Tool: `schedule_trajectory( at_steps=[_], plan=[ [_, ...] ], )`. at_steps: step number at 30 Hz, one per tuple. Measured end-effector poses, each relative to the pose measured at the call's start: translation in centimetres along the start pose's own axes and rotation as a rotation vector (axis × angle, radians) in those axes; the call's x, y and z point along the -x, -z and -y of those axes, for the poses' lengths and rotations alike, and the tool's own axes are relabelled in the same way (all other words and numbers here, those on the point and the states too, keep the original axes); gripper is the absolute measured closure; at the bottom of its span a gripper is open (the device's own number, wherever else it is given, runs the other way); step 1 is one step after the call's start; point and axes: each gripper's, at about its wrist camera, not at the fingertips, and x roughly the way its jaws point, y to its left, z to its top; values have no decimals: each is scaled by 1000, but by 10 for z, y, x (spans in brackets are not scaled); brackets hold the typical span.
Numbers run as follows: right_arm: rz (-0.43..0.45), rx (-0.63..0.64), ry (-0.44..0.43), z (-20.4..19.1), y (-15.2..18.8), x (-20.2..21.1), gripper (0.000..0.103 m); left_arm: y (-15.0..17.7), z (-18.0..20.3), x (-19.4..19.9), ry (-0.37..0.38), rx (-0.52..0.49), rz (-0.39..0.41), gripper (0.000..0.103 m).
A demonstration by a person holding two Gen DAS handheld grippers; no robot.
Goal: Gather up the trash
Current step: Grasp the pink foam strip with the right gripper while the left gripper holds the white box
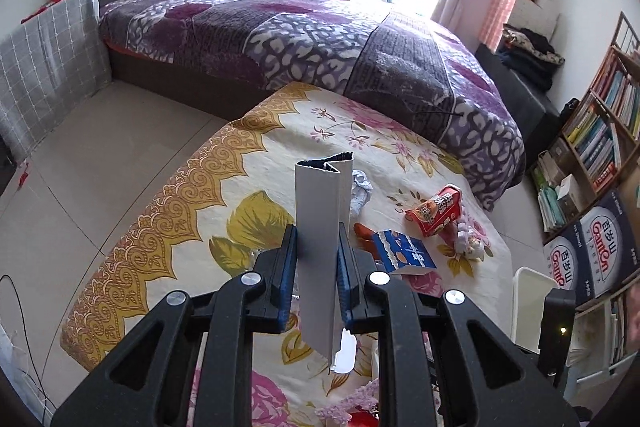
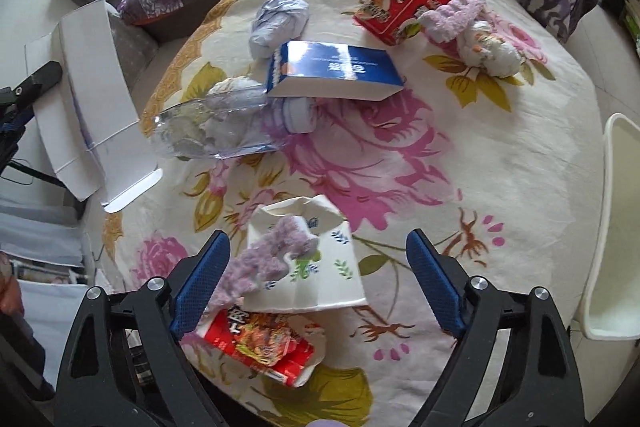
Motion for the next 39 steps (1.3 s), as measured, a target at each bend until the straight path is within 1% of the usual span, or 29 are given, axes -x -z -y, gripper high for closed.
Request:
schedule_trajectory(
  at_steps=[2, 4, 5, 6, 7, 8, 9, 10, 11, 12, 14, 16, 20, 22, 23, 25, 27, 28, 29, 32, 34, 36, 39],
  plan=[
    [8, -21, 15, 2, -1, -5, 18, 1, -2, 0, -7, 5, -6, 84],
    [-6, -56, -6, 5, -4, -13, 18, 2, -4, 0, -9, 4, -10, 84],
    [-8, -65, -12, 6, -6, -17, 20, 3, -4, 0, -12, 1, -10, 84],
    [-8, -58, -11, 4, -7, -20, 30, 4, -4, 1, -14, -4, -11, 84],
    [-10, -47, -7, 2, -7, -22, 35, 4, -4, 1, -15, -7, -11, 84],
    [-18, -39, -6, 0, -7, -26, 46, 4, -5, 1, -16, -10, -12, 84],
    [-28, -39, -7, -1, -7, -29, 63, 5, -5, 1, -15, -11, -13, 84],
    [-33, -45, -10, 0, -6, -32, 75, 5, -5, 2, -15, -10, -13, 84],
    [-32, -55, -15, 0, -6, -33, 93, 5, -6, 2, -14, -8, -12, 84],
    [-22, -63, -26, 1, -6, -31, 98, 5, -6, 2, -12, -6, -10, 84],
    [5, -60, -48, -1, -7, -26, 103, 5, -6, 4, -9, -1, -3, 84],
    [36, -48, -68, -3, -8, -18, 103, 5, -5, 6, -8, 2, 7, 84],
    [103, -14, -61, -7, -12, 1, 103, 3, -2, 8, -5, 5, 19, 84],
    [98, 33, -84, -11, -14, 6, 103, 3, 1, 8, -5, -2, 18, 84],
    [87, 69, -84, -15, -14, 6, 100, 3, 1, 8, -6, -5, 18, 84],
    [45, 186, -81, -28, -11, 4, 95, 3, 1, 10, -8, -6, 20, 84],
    [21, 325, -64, -43, -2, 1, 54, 2, -3, 12, -3, 4, 22, 84],
    [22, 377, -55, -49, 2, 1, 52, 2, -6, 13, -1, 14, 22, 84],
    [18, 441, -54, -57, 6, -1, 52, 1, -9, 14, -1, 22, 24, 84],
    [13, 576, -52, -75, 17, -6, 52, 1, -16, 17, -2, 38, 27, 84],
    [11, 652, -42, -87, 24, -12, 50, 2, -19, 19, -6, 41, 30, 84],
    [2, 733, -29, -98, 33, -19, 46, 2, -23, 21, -7, 46, 32, 84],
    [-19, 811, -25, -110, 43, -26, 45, 1, -30, 25, -6, 61, 37, 84]
  ],
)
